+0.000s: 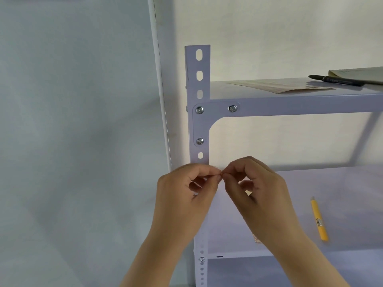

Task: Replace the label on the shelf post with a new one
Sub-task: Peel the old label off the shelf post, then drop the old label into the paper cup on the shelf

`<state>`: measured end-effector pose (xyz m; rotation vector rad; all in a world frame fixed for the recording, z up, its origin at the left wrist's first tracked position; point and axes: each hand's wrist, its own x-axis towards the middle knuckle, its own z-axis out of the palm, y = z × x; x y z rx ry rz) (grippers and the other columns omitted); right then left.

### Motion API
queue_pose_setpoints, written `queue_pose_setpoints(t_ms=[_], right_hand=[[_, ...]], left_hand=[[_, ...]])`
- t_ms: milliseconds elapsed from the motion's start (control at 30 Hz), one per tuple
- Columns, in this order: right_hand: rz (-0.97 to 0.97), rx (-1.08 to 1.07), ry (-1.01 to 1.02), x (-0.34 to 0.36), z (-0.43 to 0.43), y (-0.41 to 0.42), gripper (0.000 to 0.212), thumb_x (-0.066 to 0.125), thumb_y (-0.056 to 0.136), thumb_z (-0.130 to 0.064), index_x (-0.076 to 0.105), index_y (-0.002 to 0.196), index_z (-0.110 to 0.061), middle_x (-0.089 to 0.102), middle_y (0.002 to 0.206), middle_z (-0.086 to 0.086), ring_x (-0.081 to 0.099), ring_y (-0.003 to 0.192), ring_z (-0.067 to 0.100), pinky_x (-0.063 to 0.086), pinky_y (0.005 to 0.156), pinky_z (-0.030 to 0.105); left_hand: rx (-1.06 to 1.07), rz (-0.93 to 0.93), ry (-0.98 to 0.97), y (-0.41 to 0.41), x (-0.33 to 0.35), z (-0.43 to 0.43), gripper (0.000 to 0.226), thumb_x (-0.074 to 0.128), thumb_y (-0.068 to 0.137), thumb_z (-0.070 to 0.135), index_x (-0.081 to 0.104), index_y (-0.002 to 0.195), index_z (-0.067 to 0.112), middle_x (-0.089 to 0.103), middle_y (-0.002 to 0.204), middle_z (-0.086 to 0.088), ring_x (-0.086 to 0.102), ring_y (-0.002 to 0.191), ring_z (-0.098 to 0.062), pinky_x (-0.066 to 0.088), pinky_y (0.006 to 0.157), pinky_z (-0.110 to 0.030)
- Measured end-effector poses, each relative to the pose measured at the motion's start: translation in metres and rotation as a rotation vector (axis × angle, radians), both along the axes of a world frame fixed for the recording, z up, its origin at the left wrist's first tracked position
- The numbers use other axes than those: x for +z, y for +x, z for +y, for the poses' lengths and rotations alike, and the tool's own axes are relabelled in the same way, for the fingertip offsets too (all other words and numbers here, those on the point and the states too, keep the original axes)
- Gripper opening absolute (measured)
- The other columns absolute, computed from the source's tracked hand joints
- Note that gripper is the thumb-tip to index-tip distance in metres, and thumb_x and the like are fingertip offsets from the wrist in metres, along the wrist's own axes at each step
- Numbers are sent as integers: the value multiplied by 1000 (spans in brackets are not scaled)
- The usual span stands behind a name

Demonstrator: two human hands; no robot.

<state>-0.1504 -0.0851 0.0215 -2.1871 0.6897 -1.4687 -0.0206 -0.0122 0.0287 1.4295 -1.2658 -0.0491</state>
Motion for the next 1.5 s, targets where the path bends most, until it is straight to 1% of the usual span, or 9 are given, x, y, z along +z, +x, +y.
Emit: queue_pose_setpoints(t_ms=[133, 267, 400, 700, 867, 1000, 1233, 1367, 1500], right_hand=[[-93, -3, 79, -1, 3, -1, 10, 67, 81, -15, 68, 79, -26, 69, 86, -12, 67, 73, 8, 47, 55, 10], [-158, 61, 158, 2, 7, -3, 24, 74, 81, 1, 72, 79, -23, 73, 85, -10, 70, 74, 11, 49, 62, 9], [-161, 107, 234, 6, 8, -4, 24, 73, 79, 2, 72, 76, -22, 74, 76, -9, 69, 68, 10, 48, 62, 8], [-267, -7, 136, -3, 24, 1, 39, 78, 78, 1, 70, 91, -35, 76, 87, -15, 73, 72, 6, 52, 68, 10], [-187, -127, -48, -8, 27, 0, 22, 77, 78, 1, 78, 93, -16, 78, 82, -16, 73, 74, -2, 51, 70, 7], [-161, -187, -89, -9, 32, 0, 23, 74, 78, -1, 78, 95, -16, 75, 88, -18, 72, 75, -3, 51, 71, 6], [-286, -102, 280, -8, 27, -11, 22, 76, 80, -1, 77, 84, -22, 76, 76, -13, 71, 68, 5, 49, 61, 8], [-180, 4, 368, -4, 10, -32, 23, 69, 86, -5, 74, 74, -24, 74, 66, -10, 69, 61, 12, 51, 55, 14], [-101, 73, 394, -5, -20, -61, 23, 62, 90, -6, 66, 71, -19, 65, 64, 8, 54, 55, 25, 40, 50, 18]], left_hand=[[-76, 174, 16, -2, 1, 1, 18, 78, 82, 14, 80, 81, 32, 77, 72, 20, 69, 63, -1, 49, 61, -7], [-84, 189, 5, -1, 2, 1, 16, 79, 81, 13, 81, 81, 29, 78, 73, 15, 70, 63, -3, 53, 62, -11], [-104, 189, 32, 0, 2, 2, 20, 75, 84, 12, 79, 81, 32, 79, 75, 15, 74, 71, -5, 58, 68, -16], [-72, 289, -44, -10, -4, 5, 34, 77, 82, 6, 78, 79, 40, 78, 75, 24, 74, 72, 4, 53, 67, -8], [-125, 290, -54, -12, -6, 6, 40, 76, 83, 4, 77, 81, 45, 79, 78, 24, 75, 77, 3, 55, 70, -10], [-160, 289, -52, -10, -9, 7, 37, 78, 82, 6, 79, 83, 43, 80, 80, 22, 76, 79, -3, 58, 73, -16], [-174, 254, -85, -22, -15, 3, 34, 75, 85, 7, 78, 81, 41, 78, 74, 22, 72, 69, 2, 51, 64, -7], [-154, 292, -81, -41, -19, -13, 28, 76, 84, 8, 78, 79, 35, 79, 75, 18, 74, 72, 0, 54, 65, -10], [-154, 335, -40, -72, -23, -38, 21, 73, 86, 6, 79, 81, 26, 79, 76, 13, 74, 72, -1, 55, 66, -13]])
